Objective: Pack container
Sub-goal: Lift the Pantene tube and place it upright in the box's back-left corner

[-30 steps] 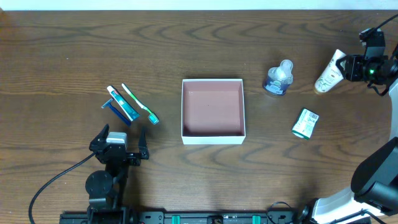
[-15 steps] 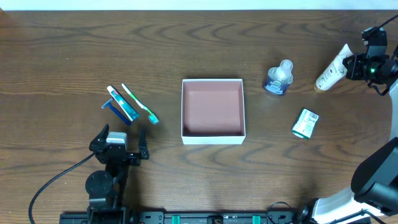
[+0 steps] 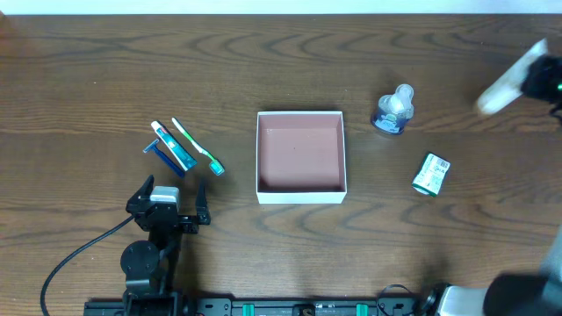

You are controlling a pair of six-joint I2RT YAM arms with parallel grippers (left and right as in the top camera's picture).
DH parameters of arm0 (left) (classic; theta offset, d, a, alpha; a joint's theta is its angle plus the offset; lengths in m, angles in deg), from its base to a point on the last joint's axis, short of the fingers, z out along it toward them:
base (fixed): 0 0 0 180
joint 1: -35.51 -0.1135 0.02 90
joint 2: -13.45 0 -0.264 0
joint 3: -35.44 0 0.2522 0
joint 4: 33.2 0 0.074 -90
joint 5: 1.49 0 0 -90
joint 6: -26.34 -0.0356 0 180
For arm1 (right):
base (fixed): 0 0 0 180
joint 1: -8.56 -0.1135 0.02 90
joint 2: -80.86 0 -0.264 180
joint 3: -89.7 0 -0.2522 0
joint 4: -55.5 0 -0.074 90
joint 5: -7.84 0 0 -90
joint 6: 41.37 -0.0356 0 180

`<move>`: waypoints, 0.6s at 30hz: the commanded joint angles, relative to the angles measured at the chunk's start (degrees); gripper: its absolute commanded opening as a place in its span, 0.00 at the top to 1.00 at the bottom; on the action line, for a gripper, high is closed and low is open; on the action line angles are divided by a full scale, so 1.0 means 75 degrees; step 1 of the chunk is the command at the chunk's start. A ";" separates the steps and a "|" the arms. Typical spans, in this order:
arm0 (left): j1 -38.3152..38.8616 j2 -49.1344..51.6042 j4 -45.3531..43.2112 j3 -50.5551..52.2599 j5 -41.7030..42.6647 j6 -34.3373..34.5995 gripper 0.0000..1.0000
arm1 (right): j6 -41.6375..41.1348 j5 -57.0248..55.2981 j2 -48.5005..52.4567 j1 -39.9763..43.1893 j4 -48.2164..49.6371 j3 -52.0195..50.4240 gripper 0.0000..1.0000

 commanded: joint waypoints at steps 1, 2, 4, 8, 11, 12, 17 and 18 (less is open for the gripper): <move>-0.0029 -0.0003 0.0268 0.0125 0.0111 -0.0102 0.02 | -0.0746 -0.0487 -0.1192 -0.0067 0.0000 0.0659 0.99; -0.0029 -0.0003 0.0268 0.0125 0.0111 -0.0105 0.02 | -0.0784 -0.0481 -0.1384 -0.0131 -0.0003 0.0691 0.99; -0.0029 -0.0003 0.0268 0.0125 0.0111 -0.0102 0.02 | -0.0895 -0.0402 -0.1769 -0.0364 -0.0026 0.0702 0.99; -0.0029 -0.0003 0.0268 0.0125 0.0111 -0.0105 0.02 | -0.1008 0.0224 -0.2189 -0.1174 -0.0160 0.0702 0.99; -0.0029 -0.0003 0.0268 0.0125 0.0114 -0.0105 0.02 | -0.1364 0.0402 -0.2189 -0.2136 -0.0160 0.0697 0.99; -0.0029 -0.0003 0.0265 0.0125 0.0114 -0.0105 0.02 | -0.1419 0.0393 -0.2154 -0.2390 -0.0149 0.0691 0.99; -0.0029 -0.0003 0.0265 0.0125 0.0114 -0.0102 0.02 | -0.1690 0.0038 -0.1647 -0.4028 0.0050 0.0688 0.99; -0.0029 -0.0003 0.0265 0.0125 0.0111 -0.0105 0.02 | -0.1792 -0.0149 -0.1454 -0.4395 0.0090 0.0688 0.99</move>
